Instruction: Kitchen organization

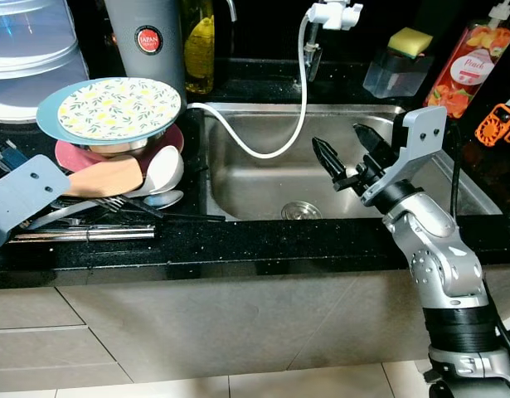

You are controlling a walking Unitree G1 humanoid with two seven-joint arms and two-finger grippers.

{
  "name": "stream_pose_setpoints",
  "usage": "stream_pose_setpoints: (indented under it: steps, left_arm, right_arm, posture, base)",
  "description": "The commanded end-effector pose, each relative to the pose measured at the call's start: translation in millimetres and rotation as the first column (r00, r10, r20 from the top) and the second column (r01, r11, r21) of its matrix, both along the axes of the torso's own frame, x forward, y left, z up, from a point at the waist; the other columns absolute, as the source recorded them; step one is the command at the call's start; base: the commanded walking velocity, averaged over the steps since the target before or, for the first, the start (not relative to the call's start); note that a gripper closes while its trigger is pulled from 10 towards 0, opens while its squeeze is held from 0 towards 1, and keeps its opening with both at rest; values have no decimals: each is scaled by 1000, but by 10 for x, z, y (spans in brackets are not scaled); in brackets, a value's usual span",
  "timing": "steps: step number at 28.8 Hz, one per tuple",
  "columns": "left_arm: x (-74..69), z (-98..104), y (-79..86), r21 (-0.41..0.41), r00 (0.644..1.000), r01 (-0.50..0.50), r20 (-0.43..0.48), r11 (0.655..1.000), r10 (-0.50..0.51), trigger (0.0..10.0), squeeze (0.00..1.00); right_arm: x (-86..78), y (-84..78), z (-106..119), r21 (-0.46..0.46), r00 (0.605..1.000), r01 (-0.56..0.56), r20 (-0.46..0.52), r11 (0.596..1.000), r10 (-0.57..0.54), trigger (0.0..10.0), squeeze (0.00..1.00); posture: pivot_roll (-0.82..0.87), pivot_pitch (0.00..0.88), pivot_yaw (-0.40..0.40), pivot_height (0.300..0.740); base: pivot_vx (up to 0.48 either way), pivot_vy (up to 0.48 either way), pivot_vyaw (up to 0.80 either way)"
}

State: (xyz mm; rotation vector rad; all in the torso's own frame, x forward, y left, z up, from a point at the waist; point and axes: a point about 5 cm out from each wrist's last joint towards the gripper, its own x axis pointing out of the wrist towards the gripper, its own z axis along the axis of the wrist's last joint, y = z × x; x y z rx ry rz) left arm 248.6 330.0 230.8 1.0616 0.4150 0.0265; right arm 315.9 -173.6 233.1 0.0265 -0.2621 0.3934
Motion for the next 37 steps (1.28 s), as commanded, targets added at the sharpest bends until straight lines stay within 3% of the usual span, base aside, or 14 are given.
stream_pose_setpoints:
  steps: [1,3,4,14,15,16,17,18,21,25,31,35,37]
  left_arm:
    - [-14,-149,73,34,996,-27,-83,999,30,4627,0]
    - [-3,-156,90,56,996,-30,-77,998,34,4627,0]
    - [0,-165,86,54,997,-28,-76,998,32,0,0]
    - [-4,-173,-27,32,999,33,-27,999,-33,0,0]
    - [-8,-137,-87,18,998,61,5,998,-62,431,0]
    - [-7,-86,-159,15,993,105,52,994,-105,10000,0]
    - [-20,-39,-267,18,979,182,96,983,-183,10000,0]
    - [-20,-39,-267,18,979,182,96,983,-183,10000,0]
    - [-75,29,-508,10,927,333,179,943,-329,10000,0]
    - [-70,42,-589,0,913,344,232,939,-335,10000,0]
    - [89,36,-571,70,927,250,269,966,-259,10000,0]
    - [278,108,-790,56,901,270,339,961,-273,10000,0]
    - [300,128,-839,49,890,286,356,957,-285,10000,0]
  right_arm:
    - [-18,-37,14,6,1000,16,3,1000,-16,10000,0]
    - [-24,-44,13,6,1000,18,3,1000,-18,10000,0]
    - [-25,-47,13,5,1000,19,3,1000,-19,10000,0]
    - [-18,-54,17,2,1000,18,1,1000,-18,10000,0]
    - [-13,-50,19,1,1000,16,1,1000,-16,10000,0]
    - [-10,-47,20,1,1000,14,1,1000,-14,10000,0]
    - [-7,-45,20,2,1000,12,0,1000,-12,10000,0]
    - [-7,-45,20,2,1000,12,0,1000,-12,10000,0]
    - [0,-34,14,5,1000,7,-2,1000,-7,10000,0]
    - [4,13,14,28,1000,-20,-5,999,20,10000,0]
    - [-14,151,46,124,995,-102,-8,987,104,10000,0]
    - [-70,320,97,282,975,-211,-6,936,222,10000,0]
    - [-77,337,103,306,972,-223,-5,925,236,10000,0]
  posture:
    - [157,0,-51,740]
    - [152,0,-50,740]
    - [150,0,-51,740]
    - [156,0,-63,740]
    - [159,0,-66,740]
    - [160,0,-67,740]
    - [163,0,-69,740]
    - [163,0,-69,740]
    - [163,0,-69,740]
    - [174,0,-78,740]
    - [174,0,-80,740]
    - [165,0,-75,740]
    - [165,0,-75,740]
  base:
    - [0,0,0]
    - [0,0,0]
    - [0,0,0]
    - [0,0,0]
    - [0,0,0]
    - [0,0,0]
    - [0,0,0]
    - [0,0,0]
    - [0,0,0]
    - [0,0,0]
    - [0,0,0]
    - [0,0,0]
    - [0,0,0]
